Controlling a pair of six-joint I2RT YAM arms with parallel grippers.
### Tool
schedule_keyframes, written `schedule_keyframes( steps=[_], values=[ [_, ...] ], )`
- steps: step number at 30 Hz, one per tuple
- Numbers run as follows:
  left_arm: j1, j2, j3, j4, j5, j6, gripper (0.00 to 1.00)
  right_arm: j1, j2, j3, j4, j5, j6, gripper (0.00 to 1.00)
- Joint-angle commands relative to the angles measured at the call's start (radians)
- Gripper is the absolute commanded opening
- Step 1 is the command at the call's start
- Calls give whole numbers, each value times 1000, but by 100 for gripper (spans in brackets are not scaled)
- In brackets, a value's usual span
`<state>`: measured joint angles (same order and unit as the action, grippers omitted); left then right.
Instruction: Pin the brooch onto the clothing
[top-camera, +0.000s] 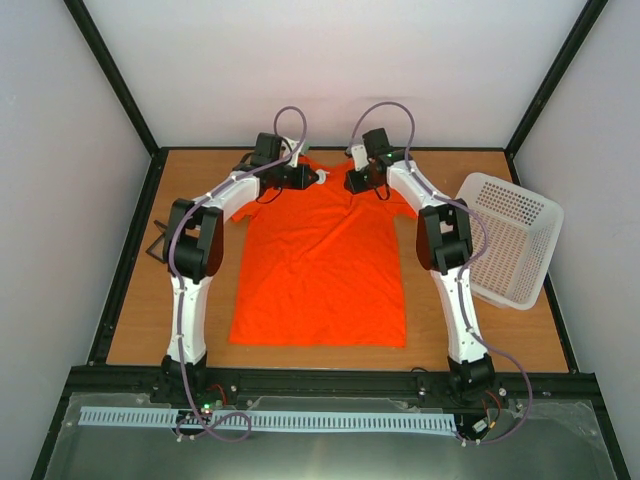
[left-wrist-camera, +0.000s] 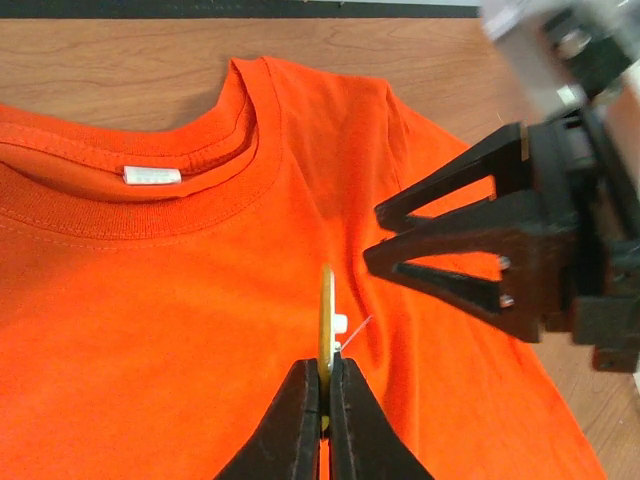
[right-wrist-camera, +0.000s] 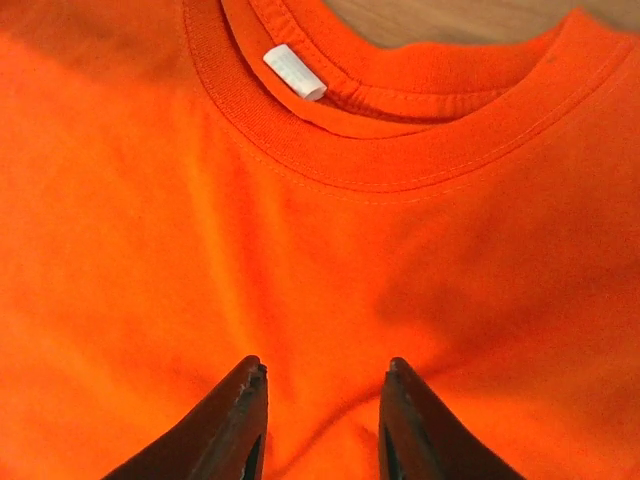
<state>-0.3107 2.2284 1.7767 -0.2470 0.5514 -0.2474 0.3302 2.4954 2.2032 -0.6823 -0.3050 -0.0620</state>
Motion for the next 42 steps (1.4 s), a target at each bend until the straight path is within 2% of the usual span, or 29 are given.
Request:
schedule_keyframes(
  steps=[1, 3, 6, 10, 14, 18, 21, 25, 34, 40, 42],
  values=[
    [-8, 16, 41, 24, 31, 12, 1, -14, -86, -27, -75, 61, -93, 38],
    [-11, 18, 40, 21, 32, 10, 1, -15, -89, -70, -99, 85, -87, 48],
    [-18, 25, 42, 22, 43, 14, 1, -16, -132, -173, -50, 64, -57, 54],
    [-37, 47, 56, 11, 73, 45, 1, -33, -175, -239, -4, -37, -26, 56],
    [-73, 60, 50, 30, 75, 134, 1, -73, -233, -323, 121, -165, -5, 58],
    [-114, 56, 14, 67, 18, 288, 1, -85, -223, -257, 87, -246, -25, 61],
    [-126, 35, -60, 163, 3, 354, 1, -119, -253, -300, 95, -277, -82, 62],
    [-129, 31, -109, 235, -15, 405, 1, -126, -337, -460, 174, -316, -268, 65],
    [-132, 33, -173, 328, -125, 582, 1, -146, -368, -494, 112, -352, -791, 68],
    [-131, 57, -144, 341, -186, 637, 1, -147, -318, -470, 50, -306, -1022, 67],
    [-131, 54, -134, 349, -179, 629, 1, -149, -290, -449, 51, -283, -1036, 66]
  ],
)
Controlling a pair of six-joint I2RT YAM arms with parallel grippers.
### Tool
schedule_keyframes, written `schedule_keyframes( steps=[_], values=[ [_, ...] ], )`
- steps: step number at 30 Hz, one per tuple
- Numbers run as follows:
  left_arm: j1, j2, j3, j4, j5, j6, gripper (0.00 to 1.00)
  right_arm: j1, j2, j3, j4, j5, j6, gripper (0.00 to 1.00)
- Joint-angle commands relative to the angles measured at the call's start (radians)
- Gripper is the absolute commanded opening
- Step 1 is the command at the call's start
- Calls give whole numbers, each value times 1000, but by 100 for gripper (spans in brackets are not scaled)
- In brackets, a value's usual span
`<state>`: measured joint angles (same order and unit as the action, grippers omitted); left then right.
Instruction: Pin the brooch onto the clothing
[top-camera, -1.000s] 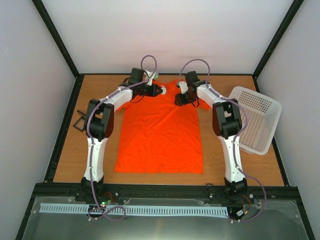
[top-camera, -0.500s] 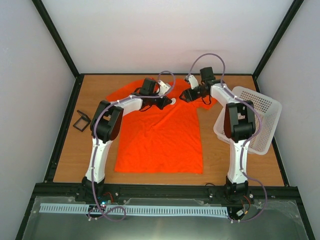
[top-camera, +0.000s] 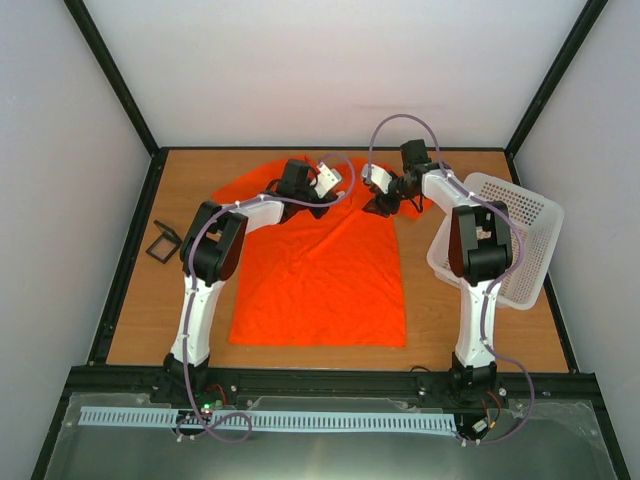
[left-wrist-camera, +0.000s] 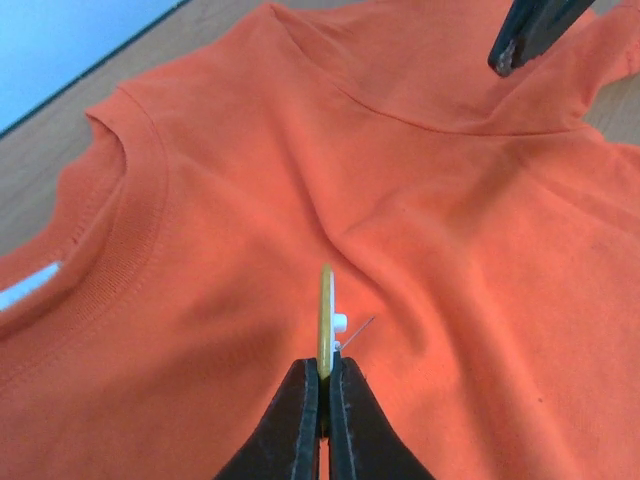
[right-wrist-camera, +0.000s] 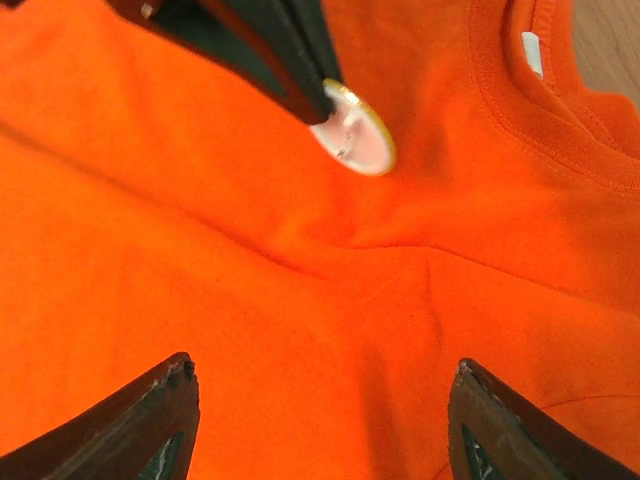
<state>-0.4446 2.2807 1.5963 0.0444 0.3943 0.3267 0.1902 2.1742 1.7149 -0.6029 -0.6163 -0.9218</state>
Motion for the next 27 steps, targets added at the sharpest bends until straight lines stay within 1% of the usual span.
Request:
schedule_keyframes(
  steps=[1, 7, 11, 15, 23, 27],
  values=[
    [4, -1, 47, 62, -20, 52, 1, -10, 48, 52, -25, 35, -165, 66],
    [29, -17, 21, 78, 6, 21, 1, -3, 117, 95, 1, 68, -90, 62],
    [65, -33, -18, 98, 37, -16, 1, -2, 150, 119, 1, 77, -73, 61],
    [81, -46, -47, 120, 59, -43, 1, 5, 182, 145, -14, 102, -62, 58],
    [83, -44, -65, 152, 89, -57, 1, 12, 235, 211, -47, 77, -42, 53],
    [81, -34, -54, 171, 114, -72, 1, 16, 253, 231, -64, 61, -35, 48]
  ],
)
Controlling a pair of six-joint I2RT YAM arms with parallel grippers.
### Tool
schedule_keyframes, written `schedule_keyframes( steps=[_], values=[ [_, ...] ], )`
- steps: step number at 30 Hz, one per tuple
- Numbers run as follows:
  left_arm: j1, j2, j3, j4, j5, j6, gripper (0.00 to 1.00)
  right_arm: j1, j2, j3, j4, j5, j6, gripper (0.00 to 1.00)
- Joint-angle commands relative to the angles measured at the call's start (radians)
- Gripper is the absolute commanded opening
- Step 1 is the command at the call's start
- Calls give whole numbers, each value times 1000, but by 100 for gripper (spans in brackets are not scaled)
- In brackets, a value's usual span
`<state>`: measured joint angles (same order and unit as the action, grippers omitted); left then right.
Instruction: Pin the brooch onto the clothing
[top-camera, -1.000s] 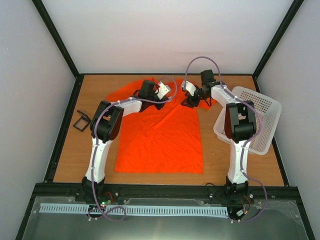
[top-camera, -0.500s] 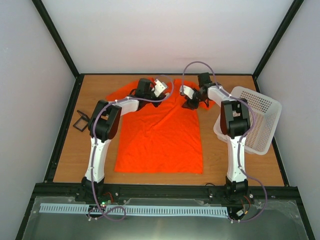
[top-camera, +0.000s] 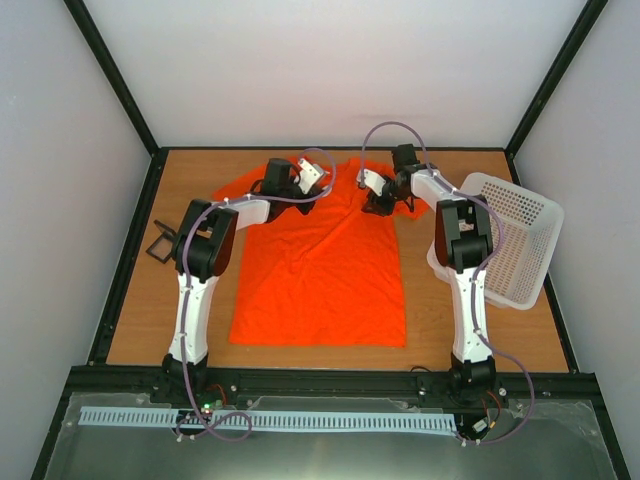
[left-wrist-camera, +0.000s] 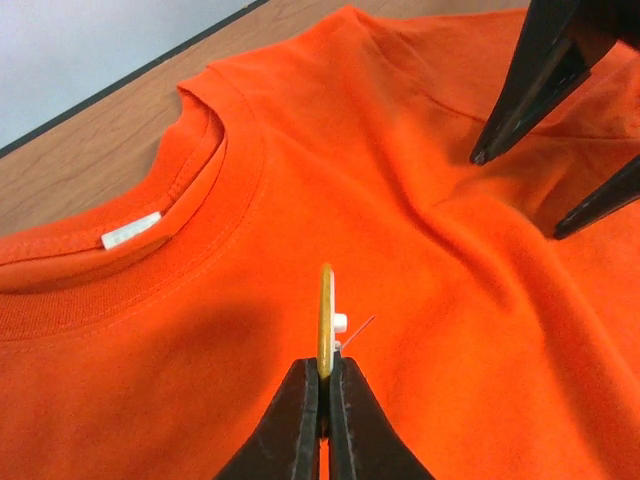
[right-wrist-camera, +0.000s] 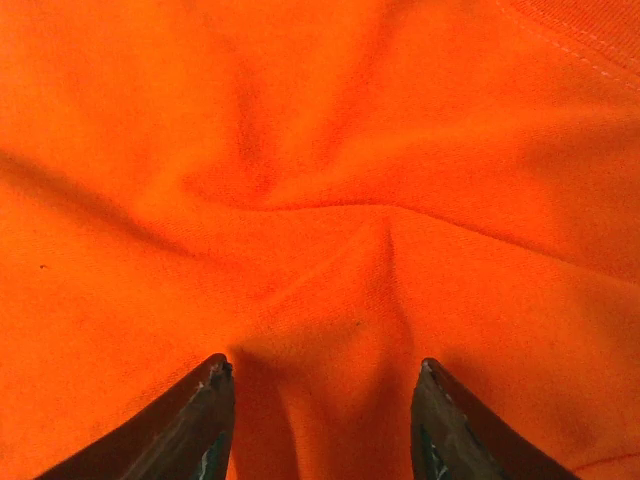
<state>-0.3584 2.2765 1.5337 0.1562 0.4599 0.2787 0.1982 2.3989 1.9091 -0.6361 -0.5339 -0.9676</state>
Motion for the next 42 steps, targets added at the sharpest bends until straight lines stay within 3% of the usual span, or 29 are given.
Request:
schedule_keyframes(
  steps=[1, 5, 8, 15, 27, 42],
  values=[
    [-6, -28, 9, 68, 53, -30, 1, 10, 33, 39, -32, -29, 13, 46],
    [-23, -10, 35, 62, 36, -38, 1, 18, 47, 63, -50, -45, 9, 33],
    [-24, -6, 36, 69, 37, -59, 1, 19, 61, 77, -61, -43, 10, 29],
    [-34, -3, 20, 87, 52, -77, 1, 19, 60, 106, -55, -59, 42, 3],
    [-86, 32, 66, 91, -27, -35, 1, 2, -11, 74, -27, -169, 97, 3],
    [-154, 64, 87, 25, -177, 161, 1, -16, -28, 78, -20, -224, 162, 3]
  ],
)
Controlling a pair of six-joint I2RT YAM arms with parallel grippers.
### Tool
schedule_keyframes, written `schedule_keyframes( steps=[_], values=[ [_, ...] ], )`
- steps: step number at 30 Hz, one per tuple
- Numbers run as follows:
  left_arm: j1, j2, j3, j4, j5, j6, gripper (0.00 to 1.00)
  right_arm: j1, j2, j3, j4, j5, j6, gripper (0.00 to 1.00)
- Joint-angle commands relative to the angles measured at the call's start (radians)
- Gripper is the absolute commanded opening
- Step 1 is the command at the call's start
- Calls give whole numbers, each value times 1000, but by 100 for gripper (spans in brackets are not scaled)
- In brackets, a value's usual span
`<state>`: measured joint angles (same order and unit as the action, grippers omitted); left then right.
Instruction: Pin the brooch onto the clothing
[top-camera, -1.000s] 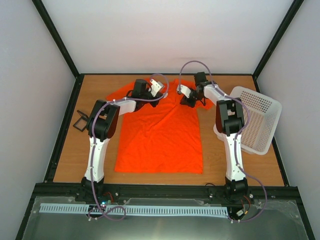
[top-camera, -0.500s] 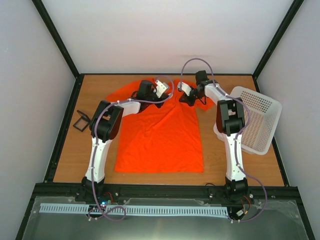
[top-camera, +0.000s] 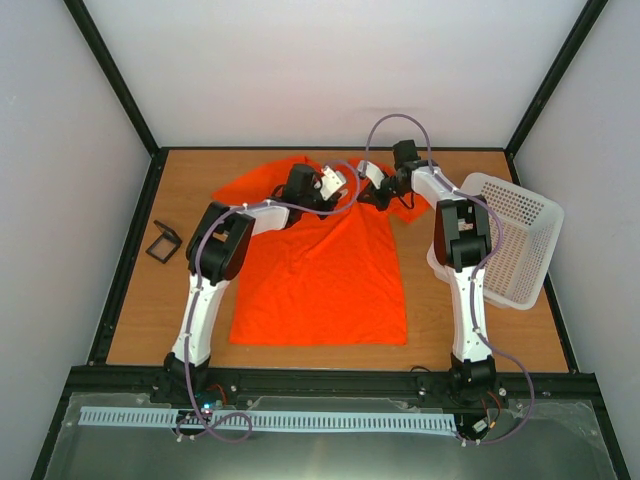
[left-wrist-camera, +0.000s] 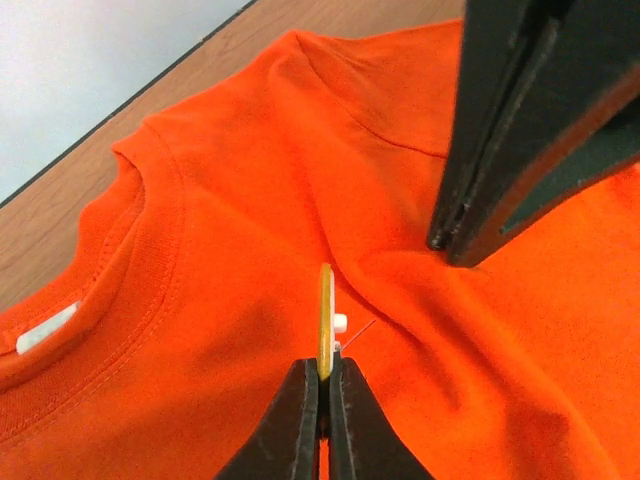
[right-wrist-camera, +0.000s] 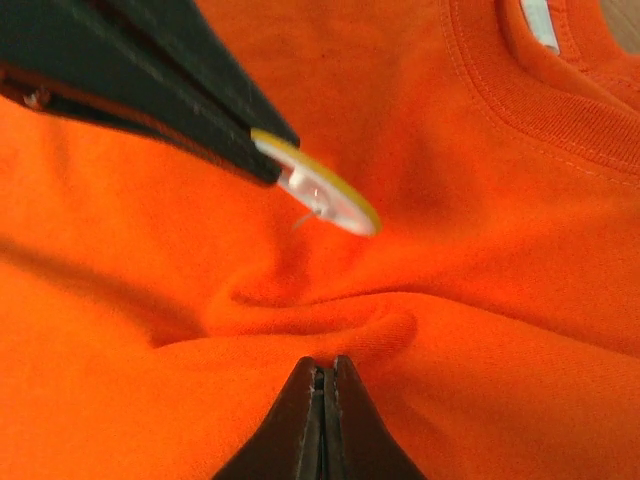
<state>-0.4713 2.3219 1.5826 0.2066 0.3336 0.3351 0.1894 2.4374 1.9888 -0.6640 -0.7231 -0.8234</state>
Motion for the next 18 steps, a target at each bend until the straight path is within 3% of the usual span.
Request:
schedule_keyframes(
  steps=[1, 10, 18],
  values=[
    [-50, 20, 40, -32, -74, 121, 1, -9, -71, -3, 6, -37, 18, 3],
    [-72, 36, 66, -55, -108, 147, 1, -11, -75, -20, 13, -52, 19, 3],
    [-72, 28, 69, -42, -89, 84, 1, -12, -79, -23, 10, -60, 14, 3]
  ],
)
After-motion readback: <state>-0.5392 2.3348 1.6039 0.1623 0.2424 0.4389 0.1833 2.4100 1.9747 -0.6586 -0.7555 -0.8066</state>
